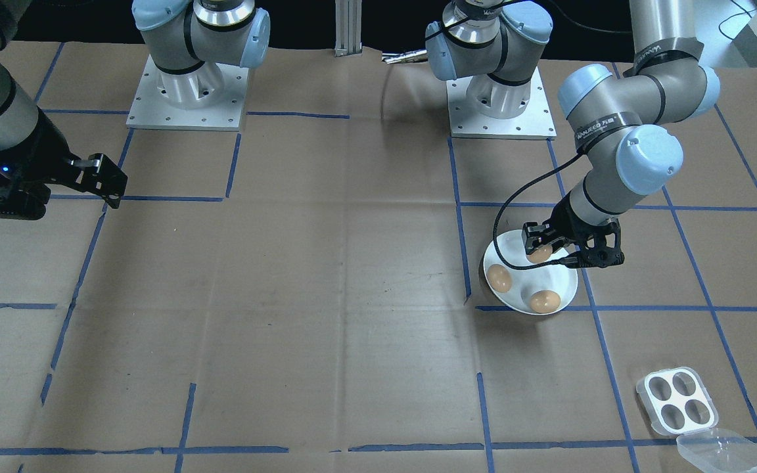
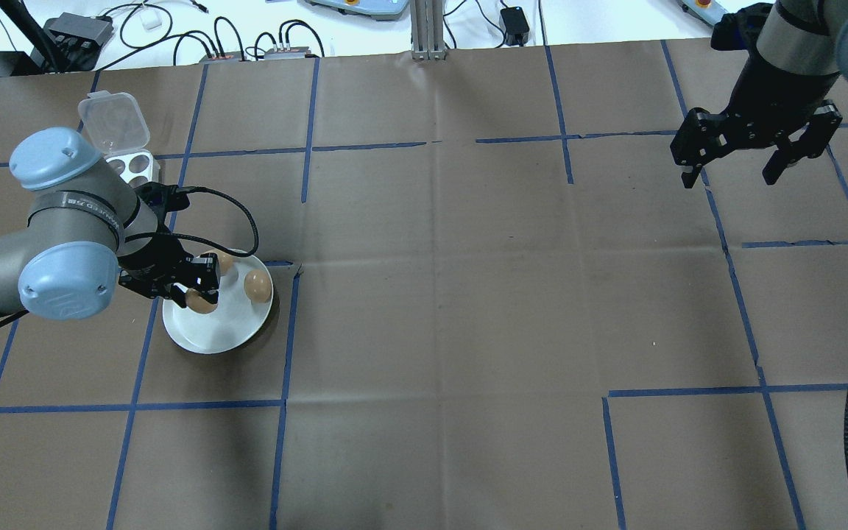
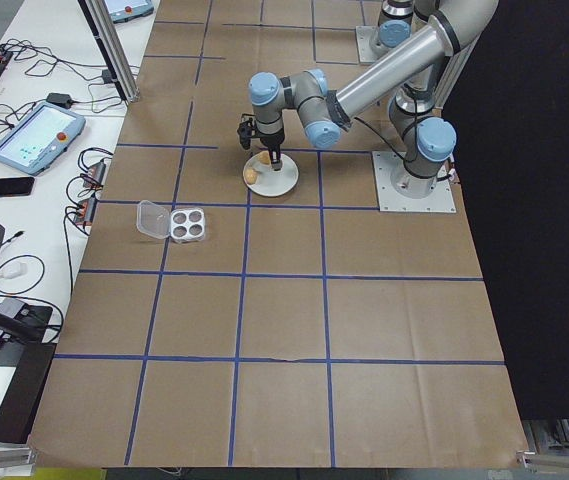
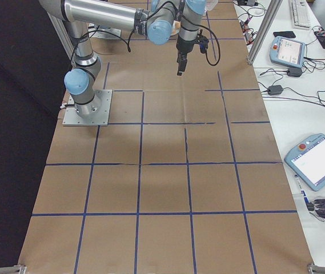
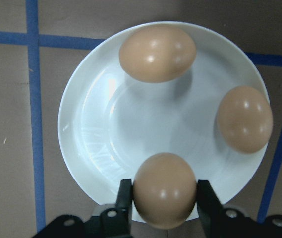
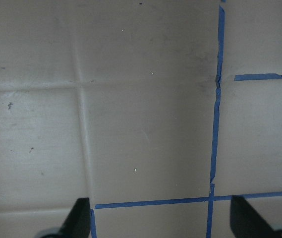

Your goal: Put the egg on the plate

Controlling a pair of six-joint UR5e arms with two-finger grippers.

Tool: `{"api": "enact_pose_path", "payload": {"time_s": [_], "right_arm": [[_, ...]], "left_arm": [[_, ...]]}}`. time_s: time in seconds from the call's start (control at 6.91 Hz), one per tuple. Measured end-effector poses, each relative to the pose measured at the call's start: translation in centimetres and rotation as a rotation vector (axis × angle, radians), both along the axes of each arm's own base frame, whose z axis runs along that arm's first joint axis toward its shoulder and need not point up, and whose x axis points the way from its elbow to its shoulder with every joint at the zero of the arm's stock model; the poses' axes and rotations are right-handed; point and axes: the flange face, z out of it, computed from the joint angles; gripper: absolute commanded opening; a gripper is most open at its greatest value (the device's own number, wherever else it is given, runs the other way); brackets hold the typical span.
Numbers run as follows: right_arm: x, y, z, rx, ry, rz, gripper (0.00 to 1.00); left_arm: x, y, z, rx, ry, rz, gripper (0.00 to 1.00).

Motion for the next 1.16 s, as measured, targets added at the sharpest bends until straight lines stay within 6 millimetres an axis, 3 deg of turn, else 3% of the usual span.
{"api": "enact_pose_path", "payload": {"time_s": [0.14,0.58,0.72,0.87,1.16], "right_arm": [[0.0,0.0,0.0,0.0,0.0,0.0,1.0],[0.0,0.0,0.0,0.0,0.0,0.0,1.0],[0.0,0.0,0.0,0.0,0.0,0.0,1.0],[0.0,0.0,0.0,0.0,0.0,0.0,1.0],[0.0,0.0,0.0,0.0,0.0,0.0,1.0]], "left_arm": [[0.0,0.0,-0.3,0.004,0.001,0.001,0.99],[0.3,-0.7,0.6,-0.019,-0.013,0.001,0.99],[0.5,-1.5,2.3,-0.054,-0.025,0.0,0.99],[0.7,-2.7,5.3,-0.094,-0.037,-0.001,0.99],[1.0,-5.0,13.7,-0.134,-0.048,0.019,0.99]]}}
